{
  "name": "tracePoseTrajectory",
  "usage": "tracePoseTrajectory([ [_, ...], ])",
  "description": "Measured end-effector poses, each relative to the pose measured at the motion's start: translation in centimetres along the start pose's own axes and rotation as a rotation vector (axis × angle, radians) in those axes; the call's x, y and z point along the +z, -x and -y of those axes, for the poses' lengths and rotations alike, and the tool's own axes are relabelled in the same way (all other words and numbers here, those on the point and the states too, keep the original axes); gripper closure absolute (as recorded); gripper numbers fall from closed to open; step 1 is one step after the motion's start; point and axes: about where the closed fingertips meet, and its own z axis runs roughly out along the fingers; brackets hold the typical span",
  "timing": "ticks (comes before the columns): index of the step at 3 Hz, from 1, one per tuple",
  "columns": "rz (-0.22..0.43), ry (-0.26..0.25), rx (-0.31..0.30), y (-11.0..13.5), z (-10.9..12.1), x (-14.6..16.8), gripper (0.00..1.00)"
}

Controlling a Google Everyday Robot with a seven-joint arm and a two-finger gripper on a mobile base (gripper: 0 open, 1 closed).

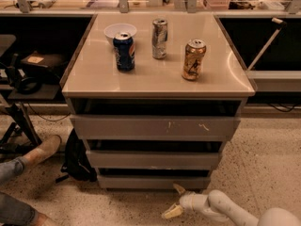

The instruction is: Close bottom drawer

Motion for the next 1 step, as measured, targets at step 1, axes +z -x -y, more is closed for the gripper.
tracePoseTrajectory([
  [1, 0.000, 0.000, 0.000, 0.00, -0.01, 0.01, 0.00],
])
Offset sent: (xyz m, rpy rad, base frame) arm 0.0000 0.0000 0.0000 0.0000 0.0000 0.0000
